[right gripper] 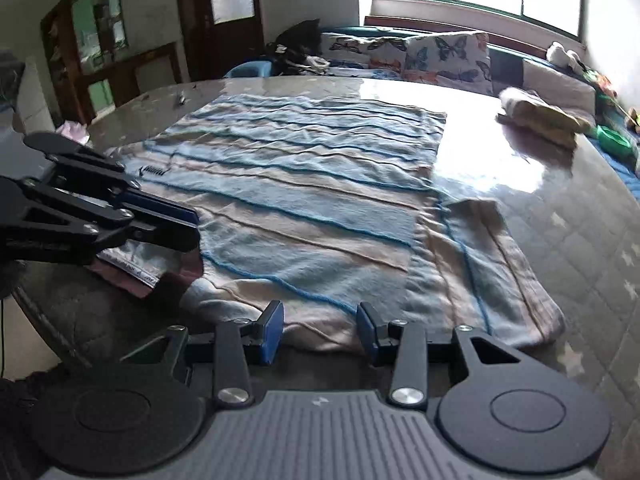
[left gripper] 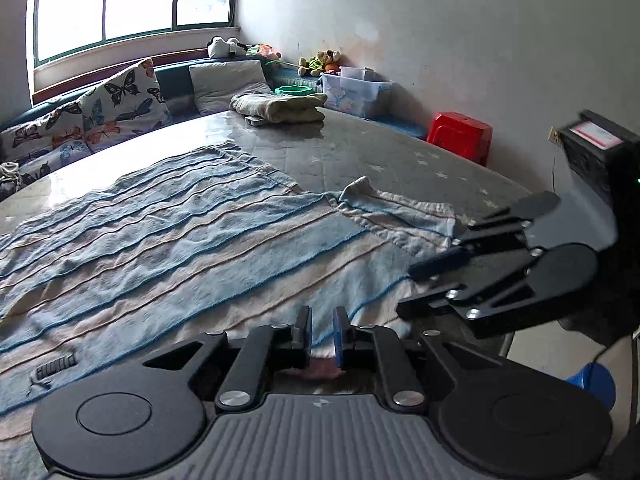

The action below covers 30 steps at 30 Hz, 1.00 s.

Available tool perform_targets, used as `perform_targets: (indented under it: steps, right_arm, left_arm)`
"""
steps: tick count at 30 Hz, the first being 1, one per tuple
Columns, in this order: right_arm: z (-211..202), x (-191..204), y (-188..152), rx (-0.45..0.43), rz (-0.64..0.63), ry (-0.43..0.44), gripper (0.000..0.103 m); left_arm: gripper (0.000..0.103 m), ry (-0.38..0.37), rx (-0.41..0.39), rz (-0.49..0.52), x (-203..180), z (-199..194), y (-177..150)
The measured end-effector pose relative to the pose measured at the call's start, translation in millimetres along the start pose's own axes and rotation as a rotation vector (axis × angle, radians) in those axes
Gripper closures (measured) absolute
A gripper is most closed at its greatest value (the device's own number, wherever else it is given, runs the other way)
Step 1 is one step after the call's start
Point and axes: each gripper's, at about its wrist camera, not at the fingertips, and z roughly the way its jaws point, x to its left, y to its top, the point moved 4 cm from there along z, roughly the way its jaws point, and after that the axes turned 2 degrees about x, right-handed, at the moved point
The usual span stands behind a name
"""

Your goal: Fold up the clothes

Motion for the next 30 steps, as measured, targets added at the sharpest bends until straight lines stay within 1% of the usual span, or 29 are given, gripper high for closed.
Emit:
perform_targets:
  steps: [2, 4, 7, 10, 11, 14, 18, 19, 23, 24, 25, 26, 27, 28, 29, 30]
  right_arm:
    - [-9.3, -11.3, -0.8, -0.018, 0.043, -0.014, 0.063]
    - [-16.8, -25.0, -1.0, -0.037, 0.084, -0.046, 0.063]
    - [-21.6, -50.7, -2.1, -0.059, 0.14, -0.144, 0.063]
    - [-21.9, -75.8, -7.4, -0.064, 0.197, -0.249, 0.063]
    - [-21.4, -83.5, -9.2, -0.065, 0.22, -0.267, 0.063]
    - [-18.4, -98.6, -13.3, -0.07, 0.287, -0.287, 0.064]
    - [-13.5, -109.6, -15.5, -0.085, 0.347, -0.301, 0.066]
    - [-12.4, -110.7, -15.5, -0.09, 0.355, -0.305, 0.068]
    - [-11.5, -113.9, -16.1, -0.102, 0.378, -0.343, 0.07]
    - [-11.7, -114.4, -16.6, -0.103, 0.383, -0.346, 0.072]
    - [-11.8, -114.7, -16.8, -0.103, 0.386, -0.346, 0.076]
    - [-11.7, -114.7, -16.8, -0.103, 0.386, -0.343, 0.077]
    - [-11.7, -114.6, -16.7, -0.102, 0.385, -0.34, 0.081]
    - [-12.5, -114.7, -16.6, -0.104, 0.39, -0.333, 0.089]
    - [-13.8, -114.8, -16.3, -0.109, 0.398, -0.324, 0.089]
    - [-14.9, -114.2, -15.5, -0.113, 0.402, -0.318, 0.091]
  left_arm:
    - [0.091, -0.005, -0.015, -0.013, 1.5, 2.0, 5.2]
    - [0.091, -0.007, -0.024, -0.019, 3.1, 4.7, 8.2]
    - [0.091, -0.022, 0.009, -0.006, -0.9, 14.9, 3.8]
    - [0.091, -0.037, 0.043, 0.009, -6.9, 22.5, -5.7]
    - [0.091, -0.042, 0.053, 0.011, -8.5, 24.4, -8.8]
    - [0.091, -0.042, 0.064, 0.01, -10.2, 26.7, -12.1]
    - [0.083, -0.04, 0.07, 0.008, -11.6, 29.6, -14.1]
    - [0.08, -0.041, 0.072, 0.013, -12.6, 30.5, -14.9]
    - [0.073, -0.043, 0.069, 0.032, -17.5, 30.3, -17.5]
    - [0.071, -0.042, 0.068, 0.033, -17.9, 30.0, -17.6]
    - [0.07, -0.042, 0.068, 0.033, -18.2, 29.6, -17.7]
    - [0.068, -0.038, 0.066, 0.031, -17.7, 28.8, -17.3]
    - [0.065, -0.035, 0.065, 0.028, -17.1, 28.0, -16.7]
    - [0.06, -0.028, 0.058, 0.024, -16.1, 26.6, -15.7]
    - [0.056, -0.021, 0.051, 0.02, -15.0, 25.0, -14.6]
    - [0.05, -0.014, 0.044, 0.016, -13.9, 23.4, -13.5]
